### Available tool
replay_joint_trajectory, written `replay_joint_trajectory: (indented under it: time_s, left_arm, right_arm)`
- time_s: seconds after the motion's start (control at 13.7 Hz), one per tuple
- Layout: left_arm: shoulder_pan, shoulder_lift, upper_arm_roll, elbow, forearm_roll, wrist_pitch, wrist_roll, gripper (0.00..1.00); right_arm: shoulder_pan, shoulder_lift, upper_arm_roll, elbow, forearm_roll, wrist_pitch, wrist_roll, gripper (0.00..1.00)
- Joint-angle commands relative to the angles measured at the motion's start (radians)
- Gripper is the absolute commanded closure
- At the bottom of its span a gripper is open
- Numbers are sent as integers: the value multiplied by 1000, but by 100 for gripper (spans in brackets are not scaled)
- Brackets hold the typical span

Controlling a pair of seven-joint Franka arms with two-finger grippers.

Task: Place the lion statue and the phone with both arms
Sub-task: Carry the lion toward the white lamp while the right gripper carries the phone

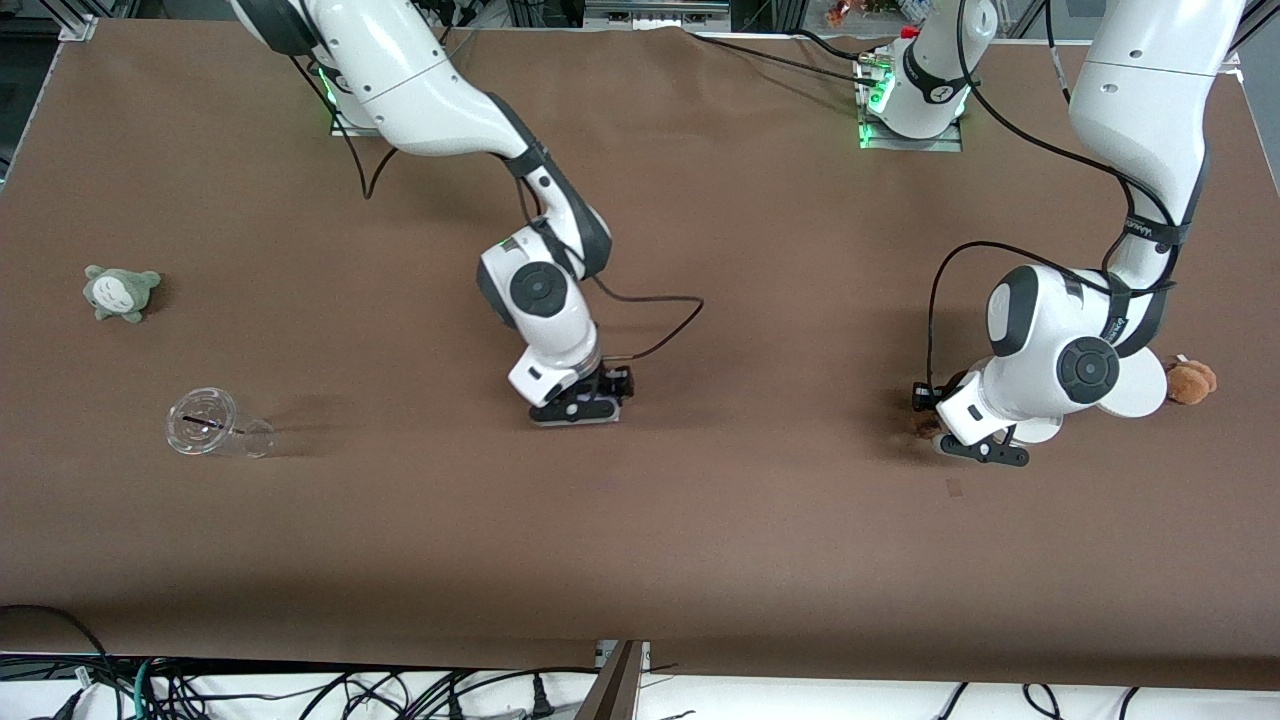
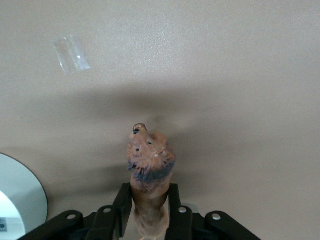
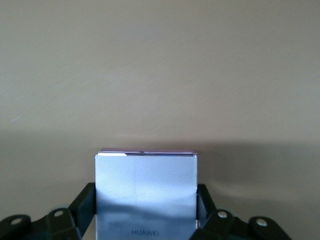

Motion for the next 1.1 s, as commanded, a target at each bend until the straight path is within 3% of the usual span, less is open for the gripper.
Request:
replay_joint_trajectory:
  time_s: [0.0, 0.07, 0.15, 0.29, 0.44, 0.58, 1.02]
  left_arm:
    - [1, -1, -3, -3, -16, 12, 12, 100]
    - [1, 1, -3, -3, -16, 11, 11, 98]
    - [1, 1, -3, -5, -16, 11, 9, 89]
    - [1, -1, -3, -3, -16, 6, 7, 64]
    - [1, -1, -3, -2, -16, 4, 7, 31]
    - [1, -1, -5, -2, -16, 4, 7, 18]
    - [17, -49, -23, 5, -31, -48, 17, 0]
  right_arm:
    - [-113, -25, 23, 112, -1, -196, -158, 70]
    - [-136, -23, 21, 143, -2, -275, -195, 70]
    - [-165, -25, 17, 160, -2, -314, -229, 70]
    - [-245, -25, 15, 162, -1, -334, -293, 70]
    - [-322, -25, 15, 159, -4, -357, -368, 70]
    - [-387, -22, 13, 140, -7, -360, -468, 70]
    - [-481, -14, 13, 90, -4, -357, -504, 70]
